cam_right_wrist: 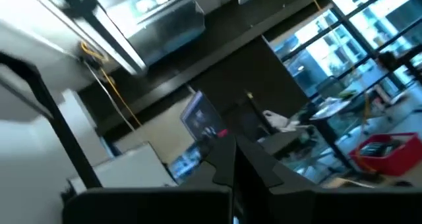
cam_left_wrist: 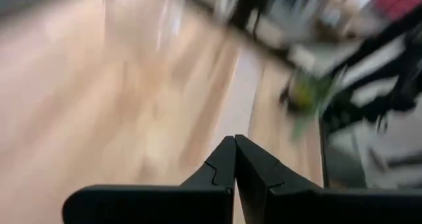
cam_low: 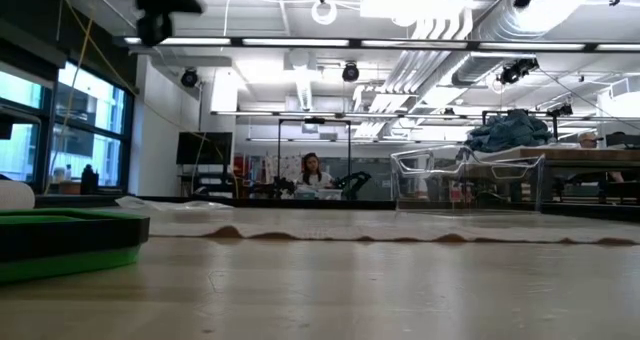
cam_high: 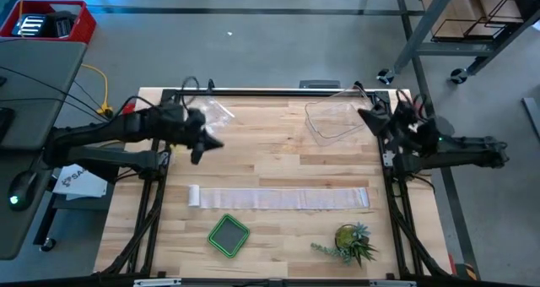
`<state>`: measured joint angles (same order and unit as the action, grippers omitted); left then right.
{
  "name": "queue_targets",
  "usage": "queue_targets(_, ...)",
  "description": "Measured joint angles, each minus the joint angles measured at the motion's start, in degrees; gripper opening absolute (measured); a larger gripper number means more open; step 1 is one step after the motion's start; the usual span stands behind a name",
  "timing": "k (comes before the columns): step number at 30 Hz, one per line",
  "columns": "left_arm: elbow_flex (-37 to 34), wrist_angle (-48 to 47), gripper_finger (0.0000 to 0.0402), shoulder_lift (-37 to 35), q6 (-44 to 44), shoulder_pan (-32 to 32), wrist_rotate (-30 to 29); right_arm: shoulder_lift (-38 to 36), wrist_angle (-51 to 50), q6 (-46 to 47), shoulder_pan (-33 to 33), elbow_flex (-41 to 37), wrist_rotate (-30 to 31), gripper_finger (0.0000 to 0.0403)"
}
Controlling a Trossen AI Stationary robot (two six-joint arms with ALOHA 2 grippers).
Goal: Roll bandage
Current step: Roll the white bandage
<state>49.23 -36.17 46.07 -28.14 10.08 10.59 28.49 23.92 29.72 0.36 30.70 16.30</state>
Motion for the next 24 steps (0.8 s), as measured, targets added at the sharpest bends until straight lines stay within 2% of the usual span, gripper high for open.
queue_targets(3,0.0,-7.2,0.0001,-1.0,-3.3,-1.9,2.6,3.9,-1.0,1.7,0.0,4.5,-0.3,0.0)
queue_targets(6,-0.4,-14.2,0.0,-1.7,-9.1,-4.3,2.9,7.4,-4.0,0.1,-0.3,8.5,0.5,0.0)
queue_targets(9,-2.0,-17.1,0.0,-2.7,-17.1,-8.1,2.7,9.9,-14.4,0.8,-1.1,12.3,0.7,0.0)
queue_targets(12,-4.3,-16.2,0.0,-3.7,-25.5,-13.5,0.5,13.1,-27.4,7.4,-1.1,14.7,0.2,0.0)
queue_targets(15,-6.9,-16.5,0.0,-3.9,-33.9,-19.3,-2.2,17.6,-34.5,10.3,-1.1,15.2,-0.6,0.0)
queue_targets(17,-8.6,-16.5,0.0,-3.8,-39.0,-22.9,-3.4,21.1,-35.2,9.9,-1.1,15.2,-3.2,0.0)
queue_targets(20,-10.2,-16.6,0.0,-3.7,-45.7,-26.9,-5.9,27.7,-30.9,9.2,-1.1,15.2,-9.9,0.0)
queue_targets(24,-10.1,-17.5,0.0,-3.8,-48.1,-30.6,-7.5,37.6,-23.6,8.4,-1.1,15.4,-19.8,0.0)
